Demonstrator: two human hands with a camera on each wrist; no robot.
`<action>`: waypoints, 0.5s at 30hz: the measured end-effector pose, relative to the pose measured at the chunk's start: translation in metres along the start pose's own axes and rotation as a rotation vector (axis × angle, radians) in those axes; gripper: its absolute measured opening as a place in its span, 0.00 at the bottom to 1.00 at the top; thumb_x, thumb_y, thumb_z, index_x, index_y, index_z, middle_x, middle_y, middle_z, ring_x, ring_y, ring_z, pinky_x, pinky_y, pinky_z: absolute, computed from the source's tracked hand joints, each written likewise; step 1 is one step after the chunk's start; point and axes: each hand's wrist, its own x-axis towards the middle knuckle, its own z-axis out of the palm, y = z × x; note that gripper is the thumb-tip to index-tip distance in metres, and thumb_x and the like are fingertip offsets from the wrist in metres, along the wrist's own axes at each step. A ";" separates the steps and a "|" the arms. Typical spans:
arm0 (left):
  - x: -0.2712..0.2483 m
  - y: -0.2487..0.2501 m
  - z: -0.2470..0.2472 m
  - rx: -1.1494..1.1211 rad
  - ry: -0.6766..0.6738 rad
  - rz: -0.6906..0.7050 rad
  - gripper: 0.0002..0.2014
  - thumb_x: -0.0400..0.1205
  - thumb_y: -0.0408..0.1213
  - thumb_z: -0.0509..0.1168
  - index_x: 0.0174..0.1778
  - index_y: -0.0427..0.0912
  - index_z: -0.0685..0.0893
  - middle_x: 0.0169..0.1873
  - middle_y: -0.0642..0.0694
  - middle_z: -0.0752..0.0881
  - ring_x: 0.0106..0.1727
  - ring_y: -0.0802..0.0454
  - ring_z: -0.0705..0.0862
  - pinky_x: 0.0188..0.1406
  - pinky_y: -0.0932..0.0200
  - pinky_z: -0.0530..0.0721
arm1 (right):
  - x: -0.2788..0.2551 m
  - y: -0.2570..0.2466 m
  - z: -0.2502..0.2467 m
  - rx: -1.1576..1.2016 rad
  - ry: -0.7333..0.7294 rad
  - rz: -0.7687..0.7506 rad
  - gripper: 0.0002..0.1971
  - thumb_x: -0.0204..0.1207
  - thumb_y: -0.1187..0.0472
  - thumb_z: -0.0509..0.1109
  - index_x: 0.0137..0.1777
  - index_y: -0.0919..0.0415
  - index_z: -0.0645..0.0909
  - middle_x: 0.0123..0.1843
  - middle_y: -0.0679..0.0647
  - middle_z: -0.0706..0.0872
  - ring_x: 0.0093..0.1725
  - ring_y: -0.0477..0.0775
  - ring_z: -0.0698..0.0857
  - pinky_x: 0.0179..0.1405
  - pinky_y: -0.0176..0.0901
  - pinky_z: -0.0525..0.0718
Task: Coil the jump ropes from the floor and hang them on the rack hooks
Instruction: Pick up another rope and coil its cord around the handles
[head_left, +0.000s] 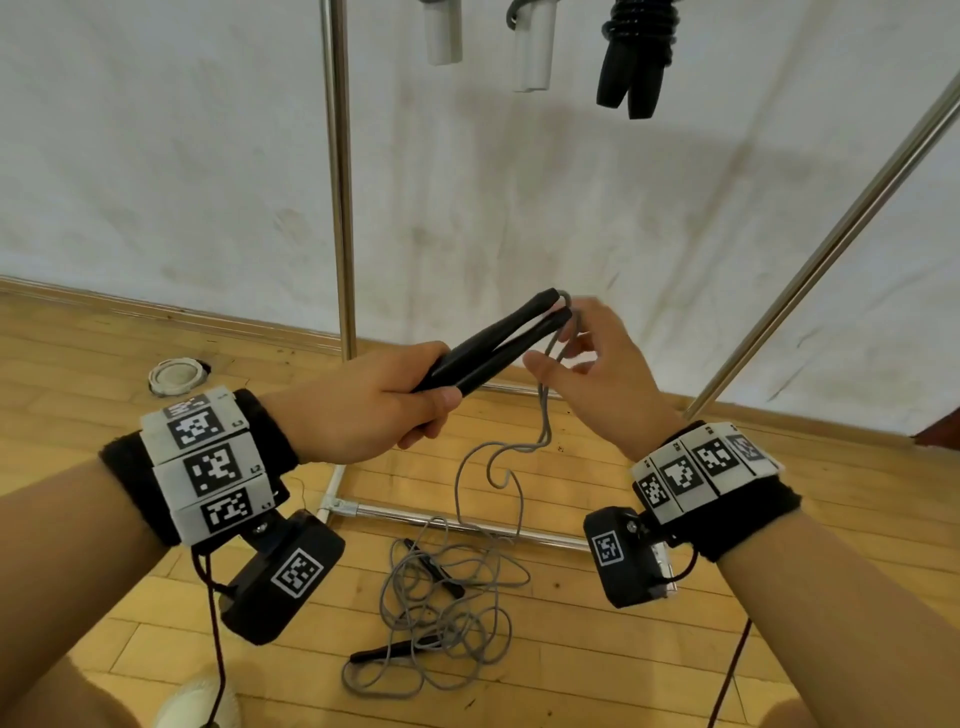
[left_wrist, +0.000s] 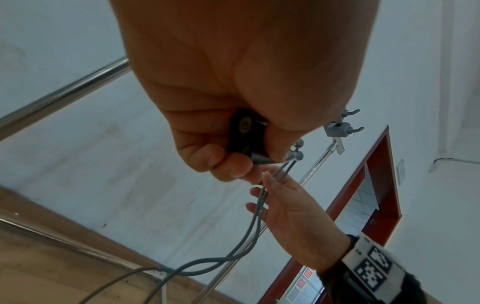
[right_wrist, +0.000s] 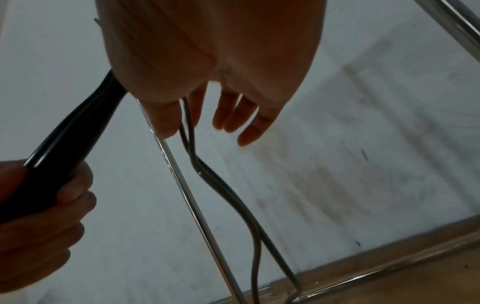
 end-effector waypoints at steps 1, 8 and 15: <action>-0.001 0.000 0.000 -0.005 -0.001 0.005 0.06 0.87 0.43 0.59 0.52 0.45 0.77 0.32 0.52 0.85 0.31 0.54 0.81 0.34 0.53 0.82 | 0.000 0.001 0.002 0.034 -0.059 0.012 0.12 0.78 0.53 0.74 0.50 0.32 0.77 0.48 0.40 0.83 0.46 0.39 0.84 0.44 0.33 0.80; -0.001 -0.004 -0.012 0.041 0.165 -0.008 0.06 0.89 0.41 0.58 0.46 0.49 0.76 0.31 0.50 0.85 0.28 0.57 0.80 0.33 0.56 0.82 | 0.001 -0.001 0.004 0.194 -0.208 0.082 0.12 0.87 0.52 0.61 0.45 0.56 0.77 0.23 0.48 0.76 0.21 0.48 0.76 0.32 0.51 0.88; 0.002 -0.018 -0.031 0.116 0.374 -0.105 0.09 0.89 0.41 0.58 0.44 0.45 0.78 0.25 0.53 0.82 0.23 0.63 0.78 0.24 0.69 0.75 | 0.011 0.005 -0.007 0.264 -0.063 0.156 0.12 0.87 0.55 0.61 0.48 0.57 0.83 0.28 0.50 0.78 0.25 0.46 0.72 0.22 0.39 0.70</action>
